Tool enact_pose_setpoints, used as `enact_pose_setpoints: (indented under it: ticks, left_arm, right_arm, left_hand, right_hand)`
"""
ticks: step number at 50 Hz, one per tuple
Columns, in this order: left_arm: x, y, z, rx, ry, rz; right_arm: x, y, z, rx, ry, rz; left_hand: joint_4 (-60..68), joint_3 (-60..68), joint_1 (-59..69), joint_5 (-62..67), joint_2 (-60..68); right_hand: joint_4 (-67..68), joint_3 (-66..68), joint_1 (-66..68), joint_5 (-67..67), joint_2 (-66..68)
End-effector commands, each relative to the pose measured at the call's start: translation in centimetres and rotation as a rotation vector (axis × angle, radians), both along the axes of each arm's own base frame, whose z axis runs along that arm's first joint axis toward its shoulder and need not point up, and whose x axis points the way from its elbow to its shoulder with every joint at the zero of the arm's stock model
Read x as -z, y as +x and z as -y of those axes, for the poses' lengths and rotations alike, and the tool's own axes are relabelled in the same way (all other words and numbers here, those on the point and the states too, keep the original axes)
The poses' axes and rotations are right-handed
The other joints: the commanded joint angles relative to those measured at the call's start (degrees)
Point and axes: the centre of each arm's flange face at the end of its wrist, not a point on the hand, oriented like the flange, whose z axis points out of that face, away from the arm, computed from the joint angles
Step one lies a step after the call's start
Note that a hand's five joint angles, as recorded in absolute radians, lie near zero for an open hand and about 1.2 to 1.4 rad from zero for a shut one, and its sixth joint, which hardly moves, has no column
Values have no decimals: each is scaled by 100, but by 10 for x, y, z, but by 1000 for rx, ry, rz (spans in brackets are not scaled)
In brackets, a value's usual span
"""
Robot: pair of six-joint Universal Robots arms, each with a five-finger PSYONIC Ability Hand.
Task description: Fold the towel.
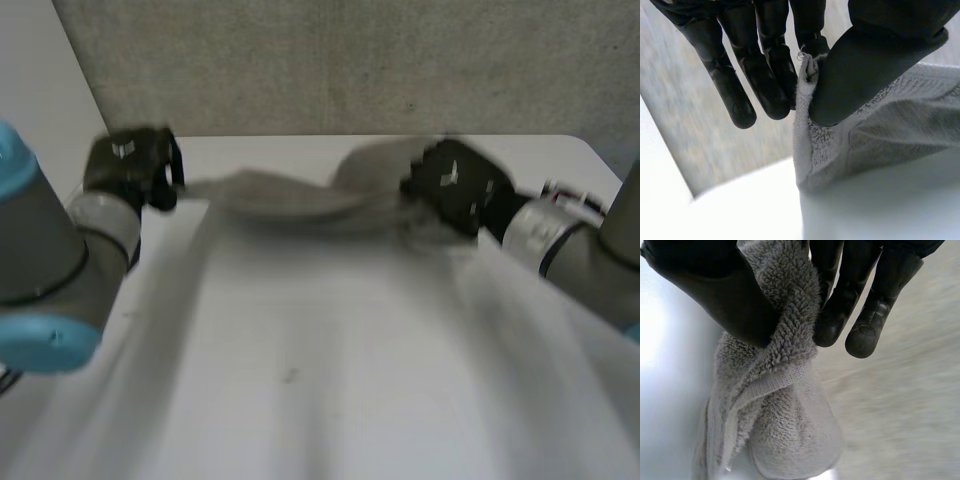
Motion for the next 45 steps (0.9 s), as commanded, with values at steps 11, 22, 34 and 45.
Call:
enact_pose_setpoints:
  ticks: [11, 22, 34, 45]
  left_arm:
    - [32, 29, 0, -32, 36, 10]
    - [-2, 40, -6, -60, -49, -53]
    - [-63, 40, -14, -34, -229, -122]
    - [-94, 35, -22, -10, -290, -145]
  right_arm:
    - [62, -16, -28, 90, 236, -69]
    - [15, -48, -20, 328, 507, 367]
    - [35, -72, -30, 488, 781, 418]
    - [57, -69, -33, 502, 875, 392]
  left_hand:
    - [1014, 1028, 1084, 1061, 1019]
    - [1014, 1028, 1084, 1061, 1019]
    - [1014, 1028, 1084, 1061, 1019]
    - [1014, 1028, 1084, 1061, 1019]
  right_hand:
    - [-5273, -5203, -5057, -5094, -5068]
    - [-5340, -5270, -5125, -5161, -5136]
    - [-5206, -5136, -4991, -5027, -5002]
    - [-5121, -5052, -4906, -4942, -4917]
